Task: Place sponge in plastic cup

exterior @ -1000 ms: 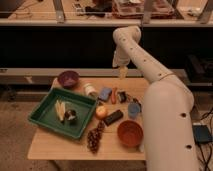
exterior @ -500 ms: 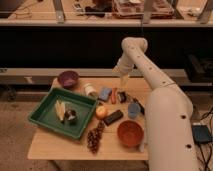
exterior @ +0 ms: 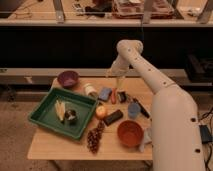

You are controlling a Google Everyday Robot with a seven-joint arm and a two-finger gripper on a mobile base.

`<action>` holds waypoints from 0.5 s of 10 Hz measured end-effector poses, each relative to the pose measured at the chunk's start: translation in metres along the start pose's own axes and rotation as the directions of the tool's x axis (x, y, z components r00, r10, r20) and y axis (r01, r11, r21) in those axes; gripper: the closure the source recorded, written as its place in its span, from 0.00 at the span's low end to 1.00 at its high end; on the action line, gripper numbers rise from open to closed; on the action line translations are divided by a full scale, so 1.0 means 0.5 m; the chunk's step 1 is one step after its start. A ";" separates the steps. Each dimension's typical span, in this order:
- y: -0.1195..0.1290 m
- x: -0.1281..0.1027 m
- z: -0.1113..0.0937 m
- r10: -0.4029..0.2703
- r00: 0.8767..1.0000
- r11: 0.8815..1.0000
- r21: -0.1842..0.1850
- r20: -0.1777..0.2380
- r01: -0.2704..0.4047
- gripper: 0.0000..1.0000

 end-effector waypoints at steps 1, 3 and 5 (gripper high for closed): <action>-0.001 -0.012 0.012 -0.023 1.000 1.000 -0.013 -0.005 0.023 0.35; 0.000 -0.031 0.046 -0.056 0.998 0.998 -0.045 -0.031 0.054 0.44; -0.001 -0.042 0.087 -0.057 0.997 0.996 -0.069 -0.049 0.054 0.58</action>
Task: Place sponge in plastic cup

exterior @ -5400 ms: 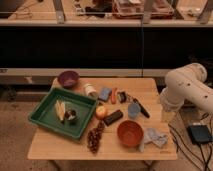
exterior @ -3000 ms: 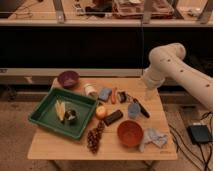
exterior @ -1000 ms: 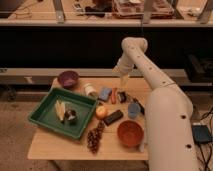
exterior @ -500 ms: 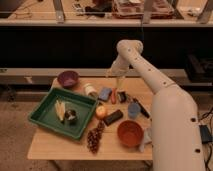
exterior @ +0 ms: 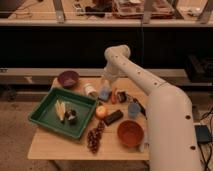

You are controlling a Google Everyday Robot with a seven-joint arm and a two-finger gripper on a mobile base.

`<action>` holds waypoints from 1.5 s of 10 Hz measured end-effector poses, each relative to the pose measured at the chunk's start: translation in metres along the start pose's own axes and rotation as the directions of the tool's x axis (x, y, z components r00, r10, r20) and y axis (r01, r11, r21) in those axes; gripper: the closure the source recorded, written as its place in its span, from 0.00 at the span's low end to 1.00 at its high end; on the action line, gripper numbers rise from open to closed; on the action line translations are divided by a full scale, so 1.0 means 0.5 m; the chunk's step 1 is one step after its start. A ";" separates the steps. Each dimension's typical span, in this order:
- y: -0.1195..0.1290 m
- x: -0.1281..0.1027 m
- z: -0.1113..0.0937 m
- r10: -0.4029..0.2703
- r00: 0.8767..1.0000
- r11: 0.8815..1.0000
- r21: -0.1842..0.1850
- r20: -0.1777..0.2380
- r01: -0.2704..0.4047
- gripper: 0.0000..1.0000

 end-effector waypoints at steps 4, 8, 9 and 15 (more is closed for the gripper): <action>-0.006 -0.006 0.042 0.010 0.998 1.000 -0.009 0.057 -0.010 0.27; -0.013 -0.002 0.099 0.021 0.996 0.999 -0.027 0.089 -0.019 0.20; -0.010 0.002 0.114 0.033 0.995 0.999 -0.039 0.096 -0.029 0.20; -0.012 0.001 0.160 0.098 0.987 0.993 -0.071 0.127 -0.090 0.20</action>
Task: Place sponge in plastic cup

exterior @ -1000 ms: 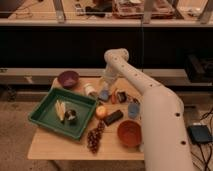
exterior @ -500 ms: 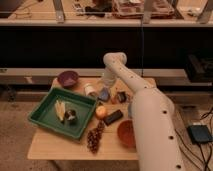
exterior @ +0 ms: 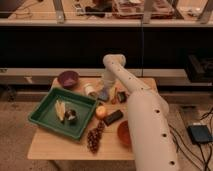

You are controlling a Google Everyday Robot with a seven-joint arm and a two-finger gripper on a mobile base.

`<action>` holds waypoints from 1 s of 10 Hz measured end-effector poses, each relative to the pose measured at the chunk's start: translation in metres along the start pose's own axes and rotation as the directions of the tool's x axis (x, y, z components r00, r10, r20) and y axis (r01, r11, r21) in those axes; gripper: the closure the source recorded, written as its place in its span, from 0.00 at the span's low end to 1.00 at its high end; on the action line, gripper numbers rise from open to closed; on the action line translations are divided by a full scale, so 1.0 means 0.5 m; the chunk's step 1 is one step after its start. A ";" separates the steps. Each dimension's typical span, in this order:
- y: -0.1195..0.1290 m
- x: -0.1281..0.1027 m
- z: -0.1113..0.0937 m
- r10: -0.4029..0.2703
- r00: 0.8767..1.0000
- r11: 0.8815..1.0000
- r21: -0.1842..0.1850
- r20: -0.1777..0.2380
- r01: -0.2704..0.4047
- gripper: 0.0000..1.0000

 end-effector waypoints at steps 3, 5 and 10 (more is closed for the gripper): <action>-0.001 -0.004 0.024 0.010 1.000 1.000 -0.017 0.016 -0.009 0.23; 0.001 -0.006 0.028 0.011 1.000 1.000 -0.023 0.026 -0.010 0.41; -0.005 -0.020 -0.034 -0.001 1.000 1.000 0.006 -0.003 0.001 0.94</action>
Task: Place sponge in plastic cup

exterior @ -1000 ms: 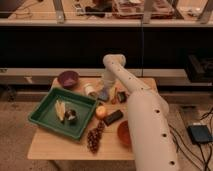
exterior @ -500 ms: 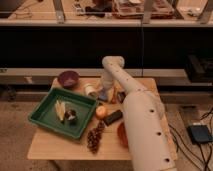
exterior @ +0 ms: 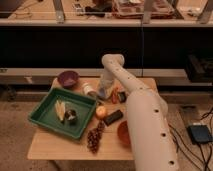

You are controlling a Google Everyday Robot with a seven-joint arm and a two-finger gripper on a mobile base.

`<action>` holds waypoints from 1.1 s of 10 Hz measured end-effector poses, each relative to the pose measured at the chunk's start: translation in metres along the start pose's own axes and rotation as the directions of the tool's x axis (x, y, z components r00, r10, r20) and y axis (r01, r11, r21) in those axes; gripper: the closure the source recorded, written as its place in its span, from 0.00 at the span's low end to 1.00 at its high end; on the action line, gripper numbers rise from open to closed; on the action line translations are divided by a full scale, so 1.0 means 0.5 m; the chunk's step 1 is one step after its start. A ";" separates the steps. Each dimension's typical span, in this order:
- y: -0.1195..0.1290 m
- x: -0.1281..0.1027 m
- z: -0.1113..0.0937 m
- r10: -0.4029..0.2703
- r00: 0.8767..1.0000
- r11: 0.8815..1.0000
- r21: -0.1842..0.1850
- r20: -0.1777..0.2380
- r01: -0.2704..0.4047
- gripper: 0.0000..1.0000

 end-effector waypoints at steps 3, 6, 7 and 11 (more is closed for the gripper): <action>0.012 0.014 -0.091 0.012 0.999 0.999 0.038 -0.034 -0.011 1.00; 0.088 0.018 -0.203 0.028 0.997 0.999 0.046 -0.065 -0.025 1.00; 0.122 0.005 -0.219 0.031 0.997 0.999 0.047 -0.076 -0.028 1.00; 0.281 -0.060 -0.291 0.073 0.988 0.997 0.050 -0.136 -0.066 1.00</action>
